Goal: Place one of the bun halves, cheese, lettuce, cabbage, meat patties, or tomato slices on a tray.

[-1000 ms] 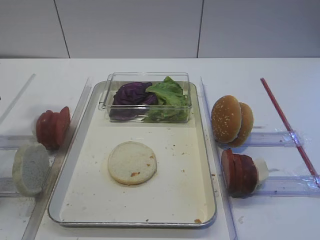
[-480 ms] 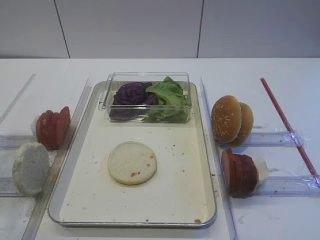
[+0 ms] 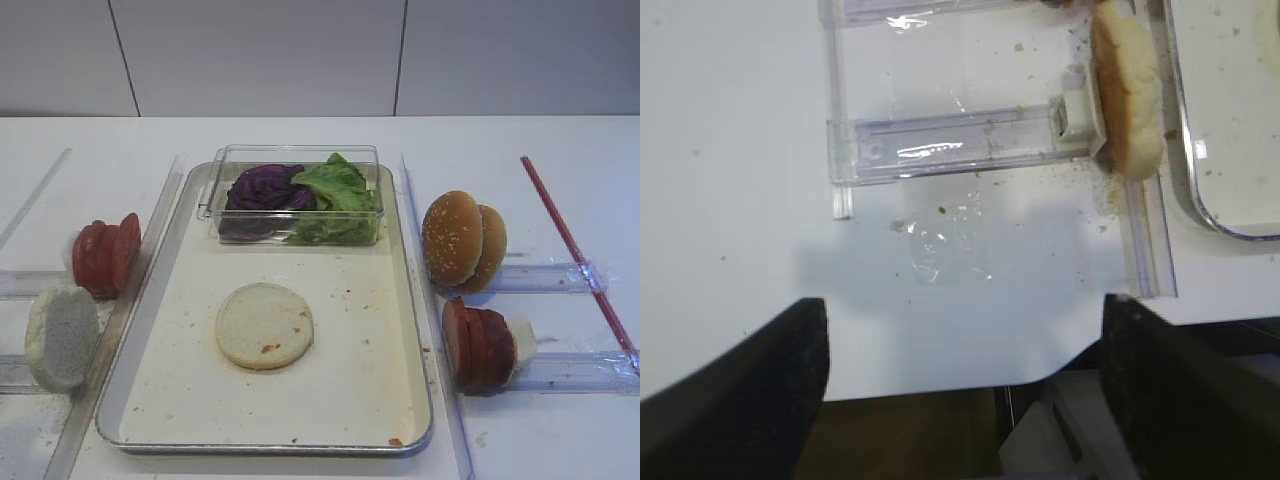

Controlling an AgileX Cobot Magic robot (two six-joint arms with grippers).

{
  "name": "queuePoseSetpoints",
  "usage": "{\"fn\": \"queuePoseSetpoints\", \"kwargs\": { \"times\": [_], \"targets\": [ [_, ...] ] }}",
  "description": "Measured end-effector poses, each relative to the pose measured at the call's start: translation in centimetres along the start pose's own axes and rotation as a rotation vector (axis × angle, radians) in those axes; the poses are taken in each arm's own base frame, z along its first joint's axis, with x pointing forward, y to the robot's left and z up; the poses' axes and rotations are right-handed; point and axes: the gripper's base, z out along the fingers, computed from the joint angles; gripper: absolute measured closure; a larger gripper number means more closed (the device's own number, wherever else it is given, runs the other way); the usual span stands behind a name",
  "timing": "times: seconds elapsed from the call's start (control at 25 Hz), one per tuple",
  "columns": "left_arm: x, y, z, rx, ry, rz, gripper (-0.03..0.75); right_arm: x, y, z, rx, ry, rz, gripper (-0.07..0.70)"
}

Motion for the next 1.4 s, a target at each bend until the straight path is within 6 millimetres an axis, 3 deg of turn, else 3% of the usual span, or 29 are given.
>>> {"fn": "queuePoseSetpoints", "kwargs": {
  "times": [0.52, 1.4],
  "targets": [
    [6.0, 0.1, 2.4, 0.010, -0.122, -0.053, 0.204, 0.0, 0.0, 0.0, 0.000, 0.000, 0.000, -0.055],
    [10.1, 0.4, -0.4, 0.026, -0.456, -0.033, 0.242, 0.0, 0.0, 0.0, 0.000, 0.000, 0.000, -0.055]
  ]
}}
